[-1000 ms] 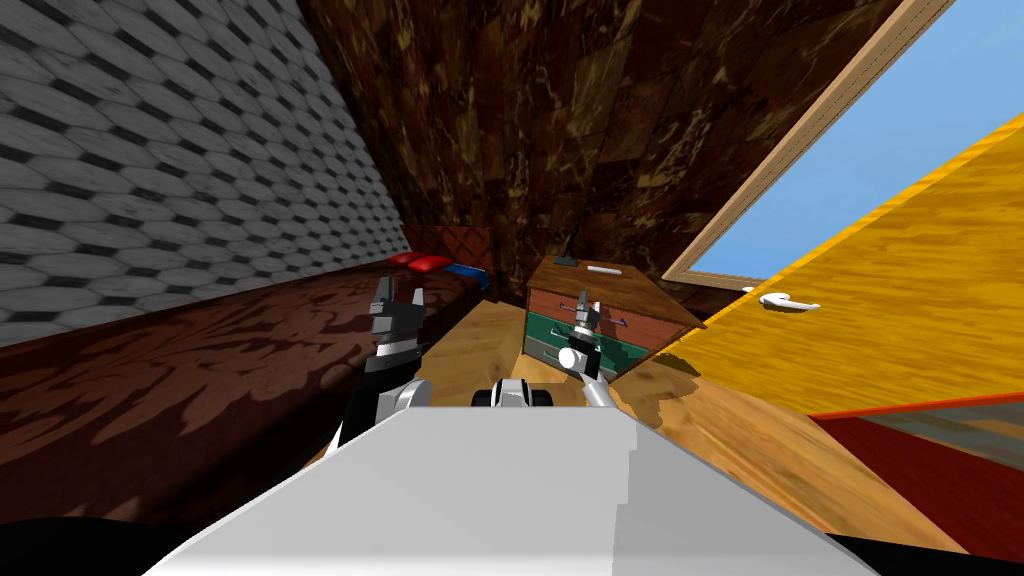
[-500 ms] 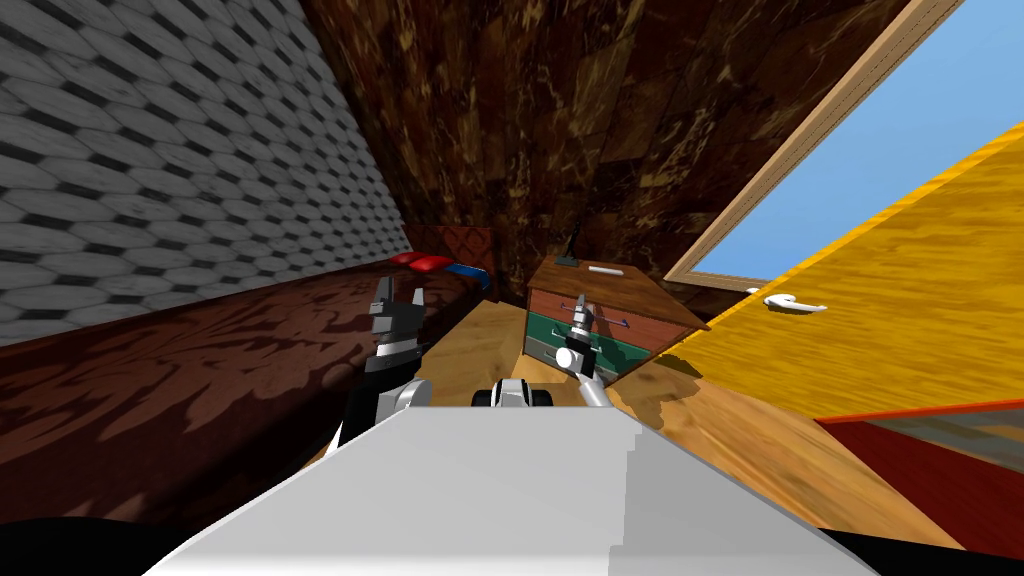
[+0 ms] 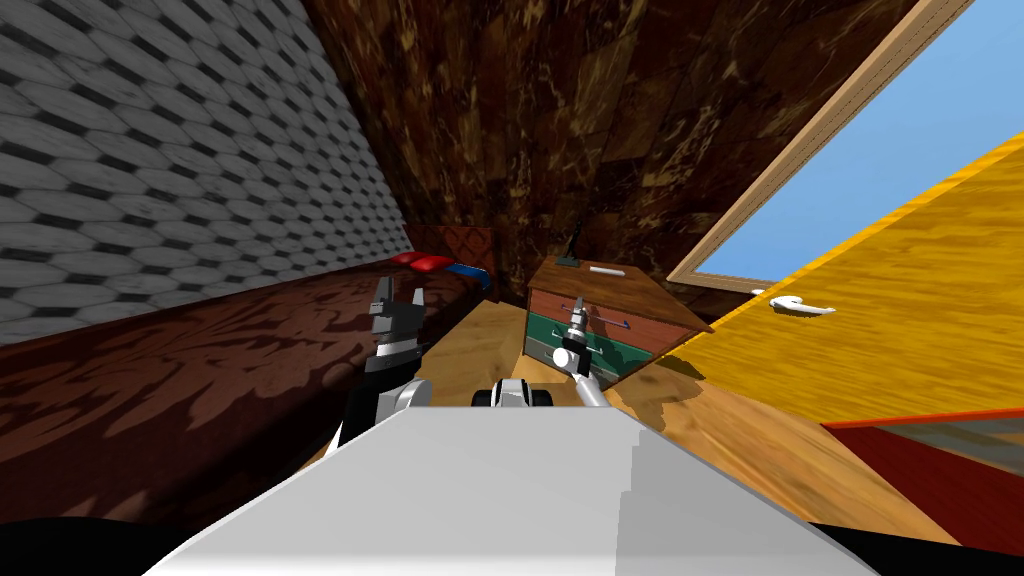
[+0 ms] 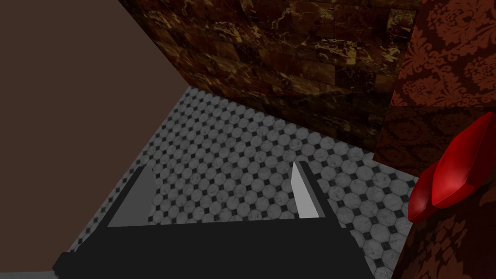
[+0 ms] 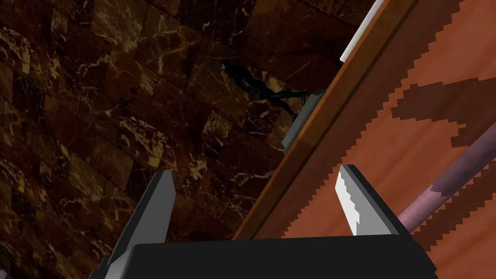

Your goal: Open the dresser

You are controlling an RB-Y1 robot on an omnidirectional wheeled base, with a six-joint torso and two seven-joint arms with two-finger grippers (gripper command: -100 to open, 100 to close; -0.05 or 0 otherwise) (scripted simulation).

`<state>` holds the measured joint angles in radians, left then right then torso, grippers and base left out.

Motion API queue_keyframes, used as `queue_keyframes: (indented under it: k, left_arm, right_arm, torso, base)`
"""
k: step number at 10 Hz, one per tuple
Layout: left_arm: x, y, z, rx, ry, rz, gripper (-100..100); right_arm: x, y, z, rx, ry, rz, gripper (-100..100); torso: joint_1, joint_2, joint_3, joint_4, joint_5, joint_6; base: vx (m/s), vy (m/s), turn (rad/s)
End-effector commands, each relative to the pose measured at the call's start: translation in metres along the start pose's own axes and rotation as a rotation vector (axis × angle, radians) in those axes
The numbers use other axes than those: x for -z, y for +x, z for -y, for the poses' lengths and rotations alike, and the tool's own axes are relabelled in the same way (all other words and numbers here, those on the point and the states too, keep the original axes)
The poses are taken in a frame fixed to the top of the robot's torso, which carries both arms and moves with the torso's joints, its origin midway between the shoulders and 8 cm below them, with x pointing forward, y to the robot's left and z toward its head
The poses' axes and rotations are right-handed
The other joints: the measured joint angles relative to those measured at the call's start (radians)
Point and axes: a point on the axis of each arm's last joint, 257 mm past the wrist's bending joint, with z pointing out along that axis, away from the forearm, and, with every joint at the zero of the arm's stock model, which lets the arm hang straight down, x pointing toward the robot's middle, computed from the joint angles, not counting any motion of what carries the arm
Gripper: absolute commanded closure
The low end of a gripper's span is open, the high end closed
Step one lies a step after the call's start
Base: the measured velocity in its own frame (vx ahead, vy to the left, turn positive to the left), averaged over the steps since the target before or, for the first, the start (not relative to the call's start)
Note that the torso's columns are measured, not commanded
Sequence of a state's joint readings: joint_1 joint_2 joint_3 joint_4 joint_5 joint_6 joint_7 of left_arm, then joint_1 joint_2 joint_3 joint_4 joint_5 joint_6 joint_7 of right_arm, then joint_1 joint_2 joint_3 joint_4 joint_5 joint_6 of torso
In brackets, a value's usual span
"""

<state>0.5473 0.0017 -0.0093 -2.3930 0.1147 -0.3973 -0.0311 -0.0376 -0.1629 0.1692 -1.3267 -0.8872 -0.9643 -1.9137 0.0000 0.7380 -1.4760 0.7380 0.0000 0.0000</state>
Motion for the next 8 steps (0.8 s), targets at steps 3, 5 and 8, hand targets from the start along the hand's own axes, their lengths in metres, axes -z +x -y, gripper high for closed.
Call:
queue_keyframes:
  k: [3,5,8]
  left_arm:
    - [0.0,0.0,0.0,0.0,0.0,0.0,0]
    - [0.0,0.0,0.0,0.0,0.0,0.0,0]
    - [0.0,0.0,0.0,0.0,0.0,0.0,0]
  right_arm:
    - [0.009,-0.019,-0.019,-0.139,-0.063,0.027,-100]
    - [0.014,-0.028,-0.027,-0.193,-0.092,0.038,-100]
    - [0.025,-0.045,-0.04,-0.286,-0.148,0.056,-100]
  torso:
    - [0.0,0.0,0.0,0.0,0.0,0.0]
    - [0.0,0.0,0.0,0.0,0.0,0.0]
    - [-0.002,-0.008,-0.005,-0.007,-0.004,-0.003]
  base:
    - [0.01,-0.015,0.013]
    - [0.01,-0.023,0.008]
    - [0.007,-0.023,0.003]
